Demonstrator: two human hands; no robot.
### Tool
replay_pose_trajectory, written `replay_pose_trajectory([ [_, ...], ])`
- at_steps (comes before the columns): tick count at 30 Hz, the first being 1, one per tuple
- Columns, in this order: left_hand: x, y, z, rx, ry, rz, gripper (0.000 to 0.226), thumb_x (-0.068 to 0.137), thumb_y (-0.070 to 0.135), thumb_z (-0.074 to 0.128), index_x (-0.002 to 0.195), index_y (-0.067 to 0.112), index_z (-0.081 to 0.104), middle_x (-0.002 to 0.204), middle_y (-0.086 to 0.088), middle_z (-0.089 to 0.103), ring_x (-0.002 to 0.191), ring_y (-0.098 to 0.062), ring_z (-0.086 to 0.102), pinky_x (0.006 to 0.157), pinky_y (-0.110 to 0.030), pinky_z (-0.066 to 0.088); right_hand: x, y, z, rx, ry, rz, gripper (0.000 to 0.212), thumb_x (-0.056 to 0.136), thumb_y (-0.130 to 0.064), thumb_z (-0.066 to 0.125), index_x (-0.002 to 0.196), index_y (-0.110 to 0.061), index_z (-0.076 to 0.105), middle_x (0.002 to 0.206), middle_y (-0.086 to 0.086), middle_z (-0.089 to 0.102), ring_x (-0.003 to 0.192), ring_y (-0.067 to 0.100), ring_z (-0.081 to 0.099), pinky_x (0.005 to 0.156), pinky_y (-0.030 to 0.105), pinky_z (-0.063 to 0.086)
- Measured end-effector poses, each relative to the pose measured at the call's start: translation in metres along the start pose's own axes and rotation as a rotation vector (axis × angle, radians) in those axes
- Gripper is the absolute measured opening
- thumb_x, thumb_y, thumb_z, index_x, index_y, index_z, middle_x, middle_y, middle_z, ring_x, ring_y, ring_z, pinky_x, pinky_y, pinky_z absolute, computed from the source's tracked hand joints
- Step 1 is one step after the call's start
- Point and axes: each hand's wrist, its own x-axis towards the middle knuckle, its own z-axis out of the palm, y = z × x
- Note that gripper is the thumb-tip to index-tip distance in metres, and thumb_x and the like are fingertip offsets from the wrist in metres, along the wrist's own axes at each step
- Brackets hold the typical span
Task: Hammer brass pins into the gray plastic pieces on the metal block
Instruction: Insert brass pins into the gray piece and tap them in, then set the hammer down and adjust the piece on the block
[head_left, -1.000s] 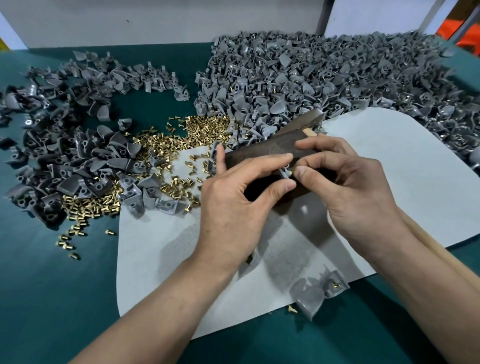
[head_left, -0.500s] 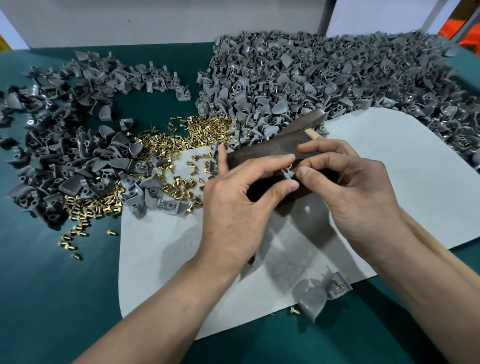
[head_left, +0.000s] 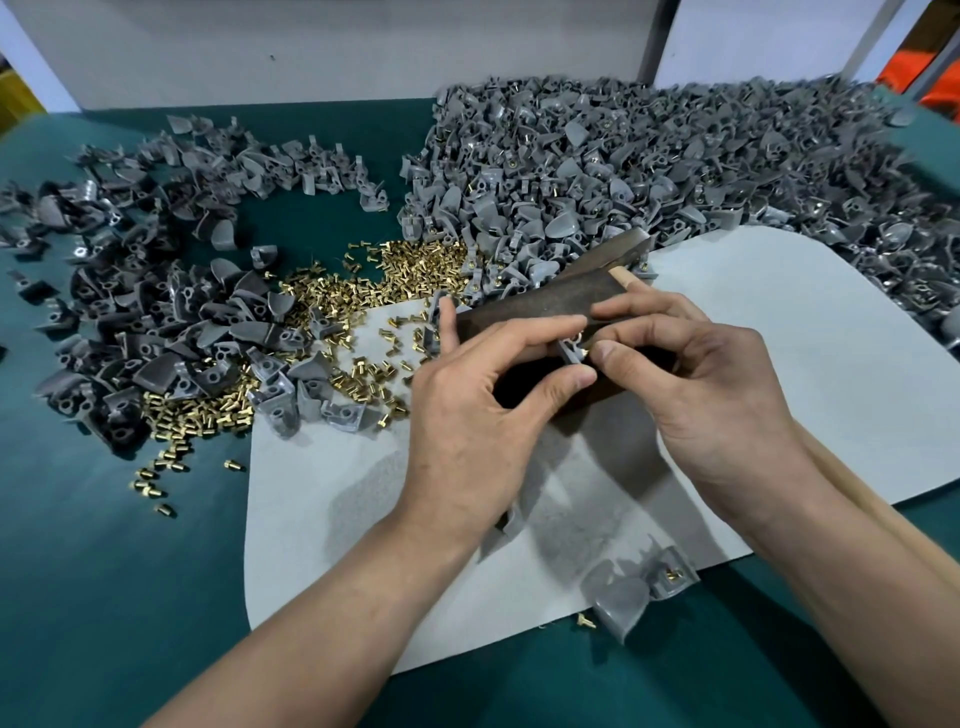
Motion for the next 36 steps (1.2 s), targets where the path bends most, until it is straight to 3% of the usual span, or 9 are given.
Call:
replay_pose_trajectory([
  [5,-0.002,-0.001,0.000,-0.011,-0.002,-0.011,0.031,0.077,0.024,0.074,0.106,0.026,0.066,0.101,0.009,0.073,0.095,0.002,0.067,0.122,-0.042,0.011,0.001,-0.001,-0.004,0.098,0.039,0.011,0.027,0.084,-0.004,0.066,0.074,-0.026,0.076,0.105,-0.002,0.066,0.112,0.012,0.059,0.103,0.043,0.044],
  [11,-0.003,-0.005,0.001,-0.022,0.004,-0.014,0.030,0.076,0.016,0.077,0.103,0.017,0.065,0.102,0.007,0.072,0.095,-0.003,0.069,0.109,-0.058,0.034,-0.001,-0.007,-0.003,-0.038,0.015,-0.030,0.023,0.084,-0.007,0.068,0.077,-0.028,0.073,0.106,-0.005,0.065,0.107,0.004,0.058,0.096,0.028,0.045],
  [16,-0.002,-0.008,0.002,0.064,0.024,0.072,0.025,0.078,0.012,0.077,0.100,0.011,0.066,0.103,0.002,0.070,0.097,-0.006,0.068,0.107,-0.059,0.036,-0.003,-0.007,-0.001,-0.210,-0.035,-0.098,0.022,0.081,-0.010,0.072,0.081,-0.032,0.070,0.107,-0.013,0.062,0.123,0.012,0.050,0.108,0.043,0.037],
  [19,-0.002,-0.007,0.002,0.186,0.077,0.112,0.020,0.079,0.013,0.076,0.097,0.014,0.066,0.102,0.011,0.066,0.104,-0.008,0.063,0.117,-0.051,0.022,-0.003,-0.007,0.000,-0.235,-0.031,-0.104,0.020,0.080,-0.012,0.072,0.082,-0.032,0.069,0.107,-0.014,0.061,0.125,0.013,0.048,0.108,0.044,0.036],
  [22,-0.003,-0.007,0.001,0.209,0.096,0.088,0.020,0.081,0.013,0.072,0.097,0.021,0.064,0.096,0.020,0.060,0.106,-0.006,0.054,0.112,-0.054,0.027,-0.004,-0.010,-0.001,-0.291,-0.038,-0.147,0.021,0.079,-0.016,0.073,0.084,-0.035,0.068,0.108,-0.014,0.059,0.124,0.015,0.047,0.108,0.041,0.036],
  [25,-0.002,-0.010,0.000,0.192,0.080,0.050,0.021,0.083,0.015,0.068,0.100,0.028,0.063,0.099,0.024,0.057,0.105,0.000,0.047,0.100,-0.053,0.039,0.007,-0.016,-0.023,-0.505,0.090,-0.212,0.026,0.078,-0.021,0.076,0.102,-0.025,0.069,0.112,-0.002,0.058,0.115,0.019,0.050,0.099,0.019,0.036],
  [29,0.001,-0.014,0.001,0.126,0.097,-0.083,0.014,0.079,0.021,0.068,0.092,0.028,0.065,0.101,0.021,0.054,0.108,-0.012,0.049,0.096,-0.043,0.043,0.021,-0.016,-0.040,-0.703,0.016,0.173,0.042,0.087,-0.032,0.065,0.126,-0.023,0.054,0.103,-0.001,0.060,0.096,0.019,0.058,0.080,0.027,0.043],
  [32,0.004,-0.015,0.001,0.092,0.134,-0.124,0.011,0.079,0.018,0.072,0.083,0.027,0.066,0.105,0.020,0.053,0.112,-0.010,0.048,0.099,-0.041,0.043,0.026,-0.013,-0.037,-0.707,-0.087,0.224,0.031,0.094,-0.028,0.055,0.125,-0.025,0.054,0.094,-0.001,0.062,0.088,0.020,0.058,0.071,0.023,0.036],
  [36,0.005,-0.016,0.000,0.082,0.175,-0.155,0.018,0.078,0.016,0.074,0.074,0.031,0.064,0.109,0.019,0.052,0.116,-0.010,0.046,0.104,-0.042,0.039,0.035,-0.014,-0.040,-0.781,-0.189,0.275,0.045,0.090,-0.014,0.053,0.133,-0.028,0.049,0.108,0.006,0.059,0.091,0.019,0.050,0.072,0.021,0.031],
])
